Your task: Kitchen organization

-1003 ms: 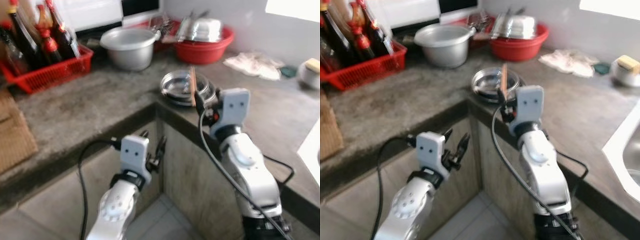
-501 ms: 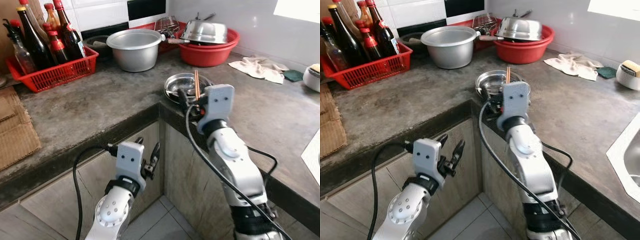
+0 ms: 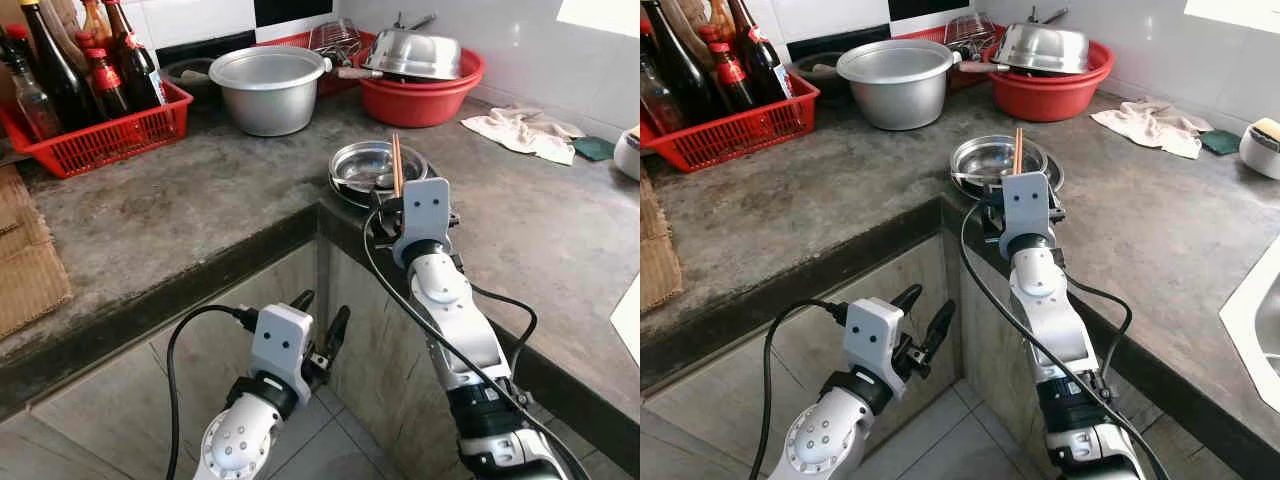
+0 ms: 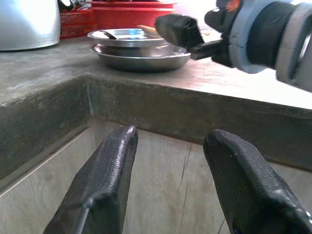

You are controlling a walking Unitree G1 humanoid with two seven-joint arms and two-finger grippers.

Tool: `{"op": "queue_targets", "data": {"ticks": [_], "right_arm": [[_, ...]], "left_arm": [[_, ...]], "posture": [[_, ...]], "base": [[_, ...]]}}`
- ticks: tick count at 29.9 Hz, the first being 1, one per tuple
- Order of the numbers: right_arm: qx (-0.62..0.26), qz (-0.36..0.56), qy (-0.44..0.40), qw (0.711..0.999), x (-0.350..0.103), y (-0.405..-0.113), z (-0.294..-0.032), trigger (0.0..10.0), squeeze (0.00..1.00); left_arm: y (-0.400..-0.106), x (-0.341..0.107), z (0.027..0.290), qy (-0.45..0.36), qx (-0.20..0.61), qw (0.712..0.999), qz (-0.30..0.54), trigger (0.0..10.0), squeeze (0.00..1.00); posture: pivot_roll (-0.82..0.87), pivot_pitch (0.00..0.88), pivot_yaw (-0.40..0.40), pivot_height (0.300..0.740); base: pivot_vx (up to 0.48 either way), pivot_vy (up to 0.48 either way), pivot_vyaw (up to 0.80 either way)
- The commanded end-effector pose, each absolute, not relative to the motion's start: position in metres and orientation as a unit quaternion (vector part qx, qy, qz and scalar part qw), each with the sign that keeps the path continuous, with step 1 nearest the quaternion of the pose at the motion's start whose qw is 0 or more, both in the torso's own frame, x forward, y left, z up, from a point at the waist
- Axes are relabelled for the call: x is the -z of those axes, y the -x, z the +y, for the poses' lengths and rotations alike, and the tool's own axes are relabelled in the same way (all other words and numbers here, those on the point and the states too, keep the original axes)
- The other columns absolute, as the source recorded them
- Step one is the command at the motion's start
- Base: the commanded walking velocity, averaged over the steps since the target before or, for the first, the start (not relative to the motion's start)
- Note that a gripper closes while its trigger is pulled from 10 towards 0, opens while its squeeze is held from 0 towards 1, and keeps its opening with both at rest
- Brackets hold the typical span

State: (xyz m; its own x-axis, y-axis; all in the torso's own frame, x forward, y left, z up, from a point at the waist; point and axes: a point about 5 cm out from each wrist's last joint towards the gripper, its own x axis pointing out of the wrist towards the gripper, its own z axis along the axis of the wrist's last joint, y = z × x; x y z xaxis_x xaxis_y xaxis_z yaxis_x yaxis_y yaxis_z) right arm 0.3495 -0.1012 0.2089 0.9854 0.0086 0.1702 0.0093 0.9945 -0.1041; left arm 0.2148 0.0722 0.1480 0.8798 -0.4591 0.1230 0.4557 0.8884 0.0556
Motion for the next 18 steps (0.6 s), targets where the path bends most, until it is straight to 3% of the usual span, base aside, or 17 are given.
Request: {"op": "queue_targets", "data": {"ticks": [1, 18], "right_arm": [[0.006, -0.084, 0.046, 0.995, -0.208, -0.353, -0.101, 10.0, 0.00], [0.008, -0.060, 0.038, 0.997, -0.197, -0.365, -0.100, 10.0, 0.00]], "left_arm": [[-0.213, -0.153, 0.070, -0.009, 0.242, 0.967, -0.080, 10.0, 0.00], [-0.213, -0.158, 0.067, -0.004, 0.246, 0.965, -0.095, 10.0, 0.00]], "posture": [[0.11, 0.097, -0.045, 0.740], [0.11, 0.097, -0.049, 0.740]], "base": [[0.000, 0.000, 0.00], [0.000, 0.000, 0.00]]}}
